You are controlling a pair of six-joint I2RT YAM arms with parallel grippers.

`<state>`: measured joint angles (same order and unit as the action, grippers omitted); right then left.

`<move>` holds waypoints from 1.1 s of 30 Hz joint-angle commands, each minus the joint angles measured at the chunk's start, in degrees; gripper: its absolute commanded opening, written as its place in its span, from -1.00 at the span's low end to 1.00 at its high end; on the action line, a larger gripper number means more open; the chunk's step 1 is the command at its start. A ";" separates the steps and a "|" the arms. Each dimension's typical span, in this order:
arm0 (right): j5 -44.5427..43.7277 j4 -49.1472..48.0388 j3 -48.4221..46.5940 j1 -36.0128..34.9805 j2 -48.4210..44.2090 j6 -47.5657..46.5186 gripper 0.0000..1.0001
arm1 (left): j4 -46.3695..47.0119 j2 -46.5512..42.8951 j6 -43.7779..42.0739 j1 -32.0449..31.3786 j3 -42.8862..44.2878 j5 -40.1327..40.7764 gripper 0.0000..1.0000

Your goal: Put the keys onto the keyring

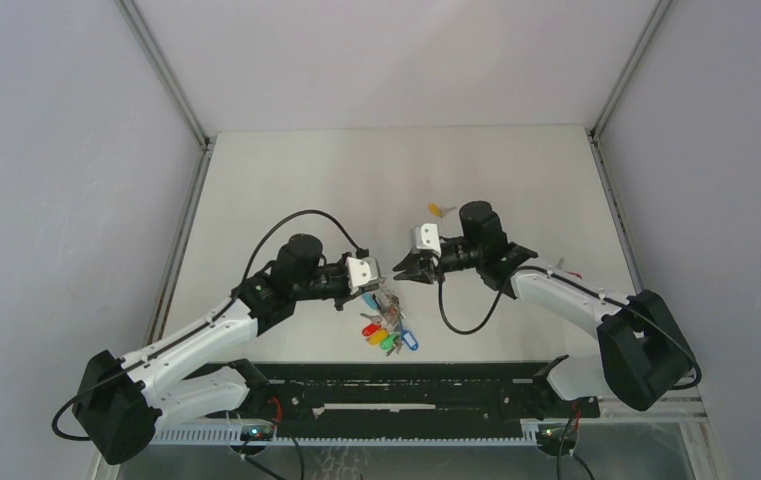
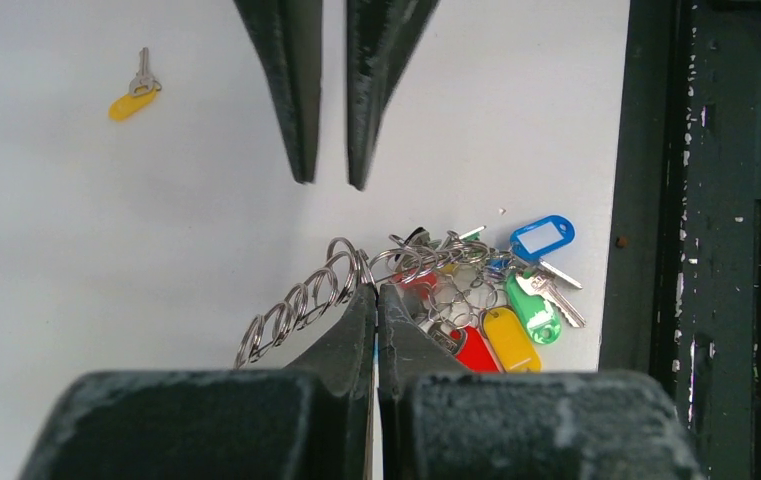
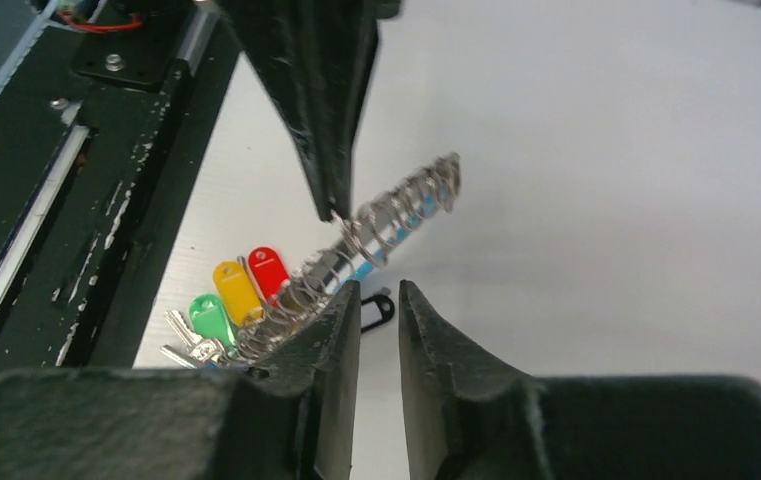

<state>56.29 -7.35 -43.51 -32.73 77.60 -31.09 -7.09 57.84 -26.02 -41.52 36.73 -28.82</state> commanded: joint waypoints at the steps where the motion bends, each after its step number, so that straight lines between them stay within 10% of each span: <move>1: 2.68 -0.28 -0.47 -2.87 -1.30 -4.20 -0.64 | 1.99 -1.09 0.66 -0.21 2.25 -0.14 -0.99; 10: 4.03 3.76 -2.11 -4.77 0.12 -5.29 -0.83 | 2.70 -1.80 1.15 -0.19 2.12 -0.08 -1.00; 33: 3.83 -4.23 -2.11 -5.14 2.12 -1.69 -0.57 | 2.70 -1.13 0.31 -0.22 2.39 -3.46 -1.00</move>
<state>58.17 -9.28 -43.55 -37.28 80.49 -33.21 -7.11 57.32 -25.58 -41.52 36.73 -30.44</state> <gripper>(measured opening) 0.219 0.005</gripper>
